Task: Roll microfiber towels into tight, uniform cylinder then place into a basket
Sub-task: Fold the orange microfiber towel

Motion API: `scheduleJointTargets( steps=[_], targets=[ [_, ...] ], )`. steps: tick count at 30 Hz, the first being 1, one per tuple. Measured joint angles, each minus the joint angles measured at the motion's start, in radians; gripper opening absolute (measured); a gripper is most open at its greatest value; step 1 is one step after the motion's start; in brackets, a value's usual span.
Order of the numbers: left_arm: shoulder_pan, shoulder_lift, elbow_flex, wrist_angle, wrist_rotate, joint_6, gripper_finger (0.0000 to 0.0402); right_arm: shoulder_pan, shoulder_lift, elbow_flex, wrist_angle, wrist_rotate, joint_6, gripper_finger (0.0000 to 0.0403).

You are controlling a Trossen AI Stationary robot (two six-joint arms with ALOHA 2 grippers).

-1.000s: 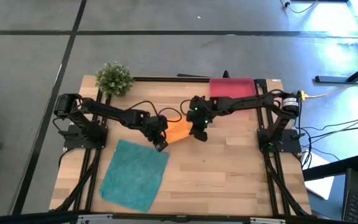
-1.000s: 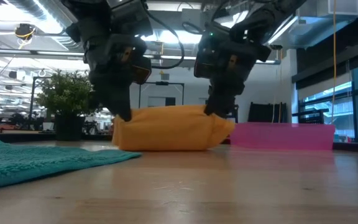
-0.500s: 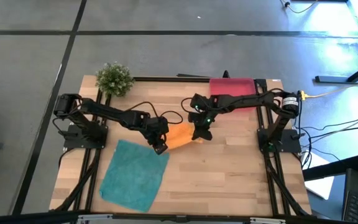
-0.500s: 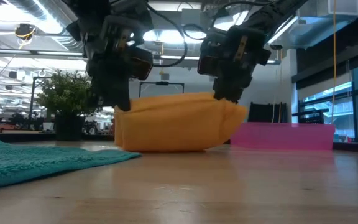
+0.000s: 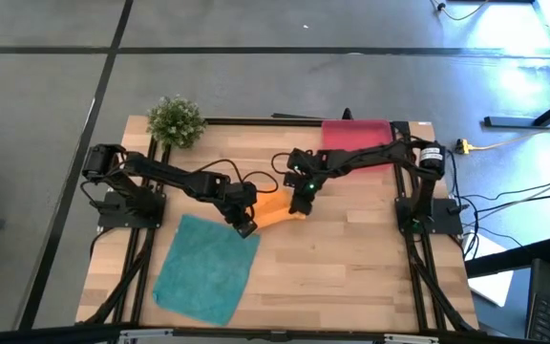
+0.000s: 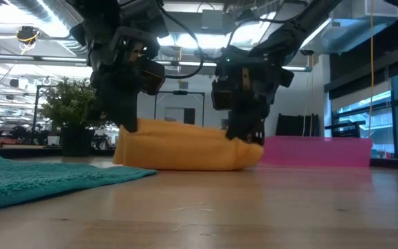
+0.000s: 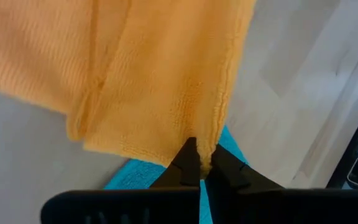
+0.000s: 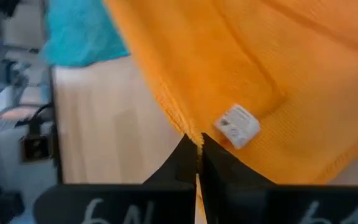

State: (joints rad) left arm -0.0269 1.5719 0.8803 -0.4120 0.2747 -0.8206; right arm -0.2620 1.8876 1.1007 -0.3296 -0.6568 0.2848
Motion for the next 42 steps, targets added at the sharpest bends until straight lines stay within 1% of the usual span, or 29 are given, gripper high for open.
scheduleJointTargets(
  steps=[2,4,7,9,13,16,19,22,26,28,33,36,38,42],
  targets=[
    [0.000,0.000,0.000,0.004,-0.004,0.000,0.0000,-0.007,0.004,0.000,0.005,0.029,0.023,0.0004],
    [0.000,0.000,0.000,0.002,-0.004,0.000,0.0000,-0.017,0.007,0.000,0.022,0.025,0.027,0.0005],
    [-0.001,0.001,0.000,0.002,0.001,-0.003,0.0000,-0.030,0.008,0.001,0.022,-0.068,0.026,0.0005],
    [-0.010,0.001,0.000,0.019,0.009,-0.012,0.0000,-0.031,0.008,0.011,-0.009,-0.124,0.024,0.0005],
    [-0.037,-0.008,0.021,0.033,0.006,-0.017,0.0000,-0.025,0.008,0.045,-0.108,-0.146,-0.013,0.0005],
    [-0.043,-0.008,0.054,-0.016,-0.022,-0.054,0.0000,-0.021,0.009,0.079,-0.173,-0.146,-0.025,0.0006],
    [-0.035,-0.008,0.080,-0.081,-0.023,-0.087,0.0000,-0.022,0.008,0.112,-0.175,-0.145,0.031,0.0006],
    [-0.022,-0.008,0.083,-0.139,-0.023,-0.160,0.0000,-0.024,0.009,0.143,-0.174,-0.145,0.082,0.0006],
    [-0.021,-0.009,0.085,-0.178,-0.027,-0.220,0.0000,-0.024,0.009,0.173,-0.166,-0.145,0.149,0.0006],
    [-0.018,-0.009,0.085,-0.180,-0.033,-0.221,0.0000,-0.024,0.009,0.175,-0.165,-0.143,0.161,0.0006],
    [-0.007,-0.008,0.084,-0.183,-0.078,-0.245,0.0000,-0.025,0.021,0.175,-0.179,-0.090,0.183,0.0006],
    [0.001,0.004,0.084,-0.187,-0.086,-0.244,0.0000,-0.027,0.038,0.175,-0.176,-0.079,0.183,0.0006],
    [0.002,0.017,0.084,-0.183,-0.091,-0.244,0.0000,-0.026,0.051,0.175,-0.176,-0.051,0.180,0.0006],
    [0.001,0.045,0.084,-0.175,-0.108,-0.225,0.0000,-0.030,0.067,0.175,-0.175,-0.043,0.166,0.0006]
  ],
)
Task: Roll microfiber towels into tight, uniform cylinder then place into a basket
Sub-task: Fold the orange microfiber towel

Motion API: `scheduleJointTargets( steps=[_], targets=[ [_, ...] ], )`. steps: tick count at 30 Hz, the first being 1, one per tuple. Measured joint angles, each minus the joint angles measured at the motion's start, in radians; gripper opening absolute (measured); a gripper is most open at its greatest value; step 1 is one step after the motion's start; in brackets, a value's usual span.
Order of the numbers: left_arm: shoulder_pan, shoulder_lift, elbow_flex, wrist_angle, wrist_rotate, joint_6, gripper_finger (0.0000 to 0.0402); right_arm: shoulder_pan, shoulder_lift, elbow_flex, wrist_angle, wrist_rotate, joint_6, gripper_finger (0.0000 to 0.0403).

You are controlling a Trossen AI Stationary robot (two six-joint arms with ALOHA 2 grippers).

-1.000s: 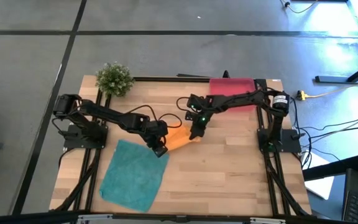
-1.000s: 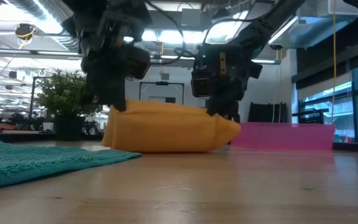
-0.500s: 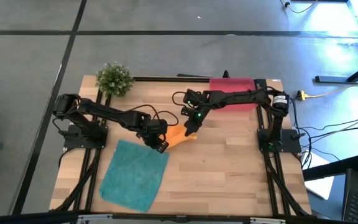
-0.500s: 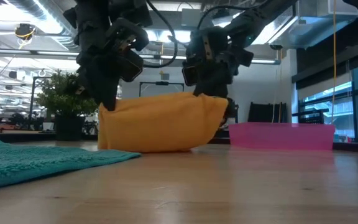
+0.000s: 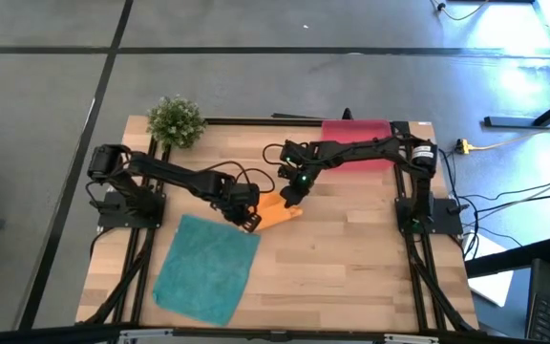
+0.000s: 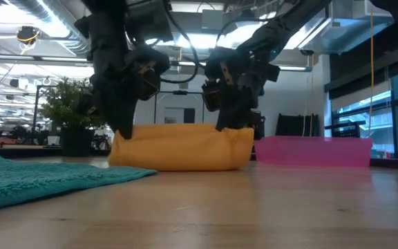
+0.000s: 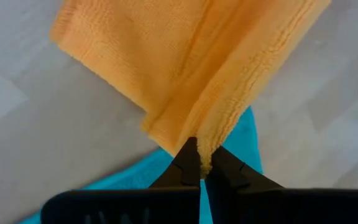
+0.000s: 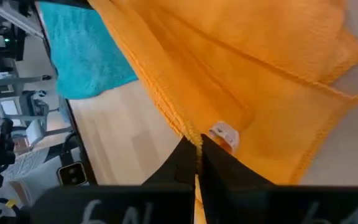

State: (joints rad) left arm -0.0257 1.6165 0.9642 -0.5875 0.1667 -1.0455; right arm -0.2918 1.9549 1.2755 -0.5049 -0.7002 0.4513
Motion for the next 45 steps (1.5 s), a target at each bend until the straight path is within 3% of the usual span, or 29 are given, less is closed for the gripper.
scheduleJointTargets(
  steps=[4,13,26,32,42,45],
  targets=[
    [0.001,0.029,0.001,0.009,-0.035,0.001,0.0000,0.001,0.001,0.000,-0.005,0.080,-0.017,0.0006],
    [0.008,0.061,0.002,0.043,-0.061,0.009,0.0000,0.001,0.001,-0.037,0.005,0.147,-0.042,0.0006],
    [0.008,0.101,0.000,0.072,-0.071,0.008,0.0000,0.000,0.048,-0.069,0.076,0.126,-0.038,0.0012],
    [0.006,0.101,-0.003,0.080,-0.066,0.002,0.0008,-0.002,0.050,-0.071,0.075,0.136,-0.042,0.0052],
    [0.012,0.101,-0.003,0.092,-0.090,0.009,0.0091,-0.006,0.050,-0.043,0.089,0.135,-0.060,0.0153],
    [0.029,0.101,-0.003,0.095,-0.025,0.027,0.0101,-0.024,0.050,-0.028,0.091,0.135,-0.044,0.0172]
  ],
)
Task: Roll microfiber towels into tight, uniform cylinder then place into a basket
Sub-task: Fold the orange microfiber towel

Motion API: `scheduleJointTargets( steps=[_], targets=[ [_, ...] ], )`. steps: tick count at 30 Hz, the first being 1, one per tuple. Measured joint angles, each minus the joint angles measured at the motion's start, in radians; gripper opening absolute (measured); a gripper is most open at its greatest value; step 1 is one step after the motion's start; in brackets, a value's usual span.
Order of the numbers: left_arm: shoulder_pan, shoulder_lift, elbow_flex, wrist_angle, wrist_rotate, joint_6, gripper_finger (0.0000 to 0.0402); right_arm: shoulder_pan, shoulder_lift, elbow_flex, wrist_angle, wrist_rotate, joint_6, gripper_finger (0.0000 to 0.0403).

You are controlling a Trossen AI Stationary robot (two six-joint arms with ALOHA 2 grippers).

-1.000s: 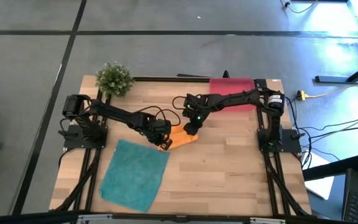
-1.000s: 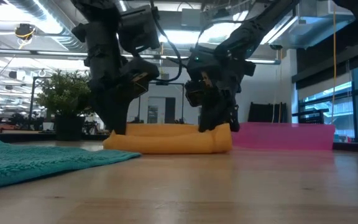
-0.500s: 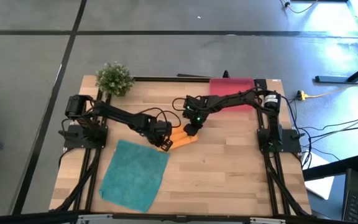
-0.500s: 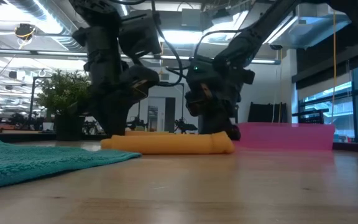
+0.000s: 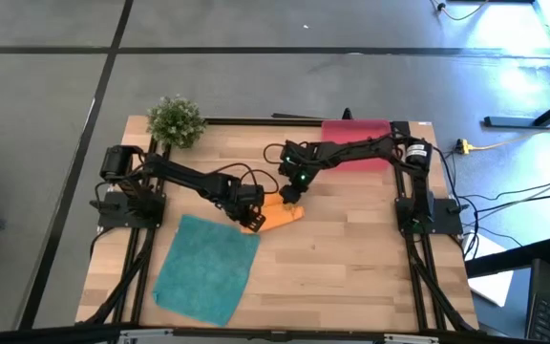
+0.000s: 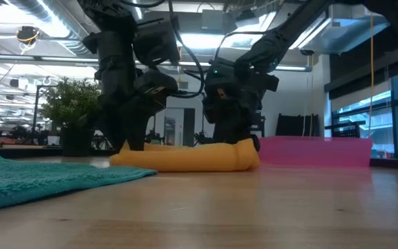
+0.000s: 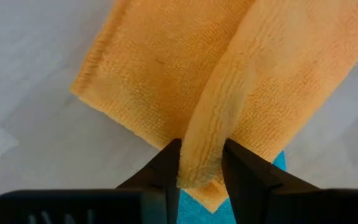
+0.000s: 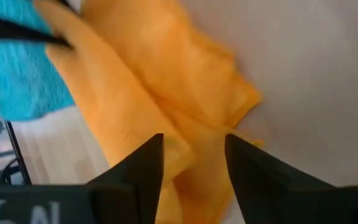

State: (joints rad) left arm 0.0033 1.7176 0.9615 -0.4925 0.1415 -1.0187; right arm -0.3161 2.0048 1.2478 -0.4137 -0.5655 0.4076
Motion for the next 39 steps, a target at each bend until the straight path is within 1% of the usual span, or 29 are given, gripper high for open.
scheduleJointTargets(
  steps=[3,7,12,16,21,25,28,31,36,39],
  targets=[
    [0.005,0.000,0.000,0.000,0.013,0.007,0.0101,-0.025,-0.005,0.010,-0.008,0.000,0.004,0.0178],
    [0.004,-0.031,0.002,-0.030,-0.021,0.008,0.0100,-0.055,-0.033,0.015,-0.024,0.010,-0.004,0.0176],
    [0.004,-0.097,0.002,-0.097,-0.060,0.008,0.0102,-0.064,-0.100,0.015,-0.053,0.065,-0.077,0.0173],
    [0.000,-0.153,0.002,-0.110,-0.109,0.010,0.0102,-0.053,-0.166,0.015,-0.075,0.076,-0.192,0.0173],
    [-0.052,-0.218,0.003,-0.094,-0.242,0.089,0.0102,0.012,-0.220,0.014,-0.108,0.077,-0.403,0.0172],
    [-0.146,-0.231,0.003,-0.027,-0.355,0.242,0.0102,0.091,-0.227,-0.018,-0.107,0.077,-0.598,0.0172],
    [-0.212,-0.220,0.003,0.009,-0.367,0.350,0.0102,0.148,-0.227,-0.055,-0.097,0.077,-0.725,0.0172],
    [-0.254,-0.206,0.003,0.031,-0.369,0.375,0.0102,0.195,-0.226,-0.079,-0.077,0.075,-0.808,0.0172],
    [-0.278,-0.195,0.003,0.034,-0.373,0.377,0.0102,0.245,-0.225,-0.106,0.003,0.077,-0.846,0.0172],
    [-0.281,-0.193,0.003,0.030,-0.372,0.387,0.0102,0.263,-0.225,-0.106,0.038,0.079,-0.801,0.0172]
  ],
)
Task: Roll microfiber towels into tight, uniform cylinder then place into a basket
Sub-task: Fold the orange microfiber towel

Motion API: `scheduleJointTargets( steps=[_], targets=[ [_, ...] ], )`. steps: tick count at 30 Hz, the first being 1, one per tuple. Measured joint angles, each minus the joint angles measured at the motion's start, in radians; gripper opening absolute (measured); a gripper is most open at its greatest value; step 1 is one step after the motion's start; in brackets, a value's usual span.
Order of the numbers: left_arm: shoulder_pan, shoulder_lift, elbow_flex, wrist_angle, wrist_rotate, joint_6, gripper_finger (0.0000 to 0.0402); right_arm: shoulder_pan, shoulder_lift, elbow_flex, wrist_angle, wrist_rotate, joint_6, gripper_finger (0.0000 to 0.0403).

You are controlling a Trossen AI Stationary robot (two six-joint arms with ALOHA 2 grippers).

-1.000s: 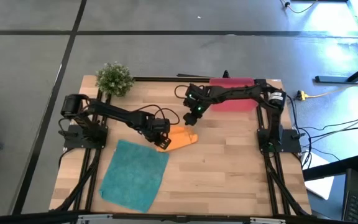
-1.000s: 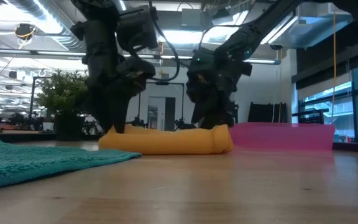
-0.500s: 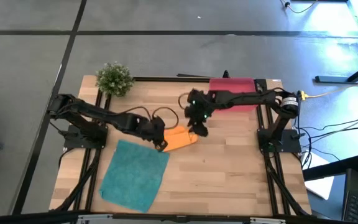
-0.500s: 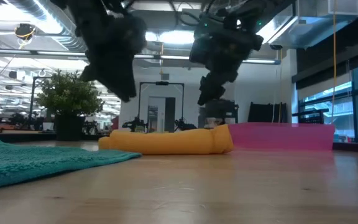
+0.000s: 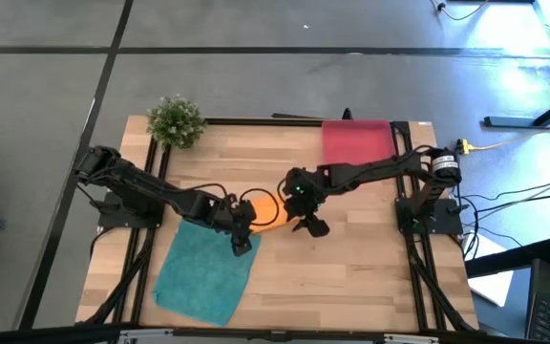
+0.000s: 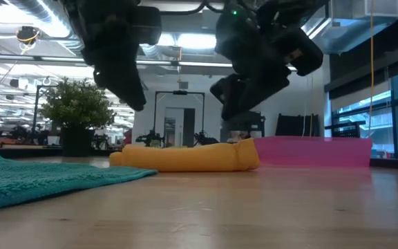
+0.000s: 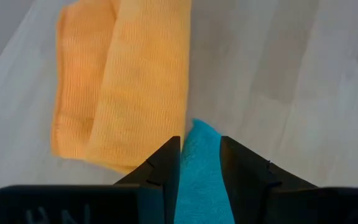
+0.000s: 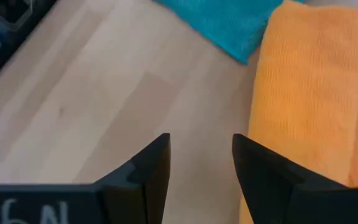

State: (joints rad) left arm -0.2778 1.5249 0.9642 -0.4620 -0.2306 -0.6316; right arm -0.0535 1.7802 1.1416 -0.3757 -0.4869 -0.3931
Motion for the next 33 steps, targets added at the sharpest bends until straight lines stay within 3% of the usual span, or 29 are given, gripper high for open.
scheduleJointTargets(
  steps=[4,10,18,25,33],
  targets=[
    [0.008,0.000,0.000,0.000,-0.024,0.041,0.0102,0.011,0.000,0.000,0.038,0.021,0.040,0.0173],
    [0.013,0.000,0.000,0.014,-0.015,0.163,0.0102,0.034,0.000,0.000,0.052,0.170,0.041,0.0200],
    [0.013,0.002,0.000,0.006,-0.011,0.171,0.0102,0.067,0.056,0.001,0.089,0.206,-0.057,0.0229],
    [0.013,0.003,0.000,0.003,-0.011,0.167,0.0102,0.072,0.133,0.000,0.110,0.415,-0.062,0.0216],
    [0.013,0.003,0.000,0.006,-0.011,0.164,0.0102,0.076,0.184,0.002,0.143,0.443,-0.060,0.0183]
  ],
)
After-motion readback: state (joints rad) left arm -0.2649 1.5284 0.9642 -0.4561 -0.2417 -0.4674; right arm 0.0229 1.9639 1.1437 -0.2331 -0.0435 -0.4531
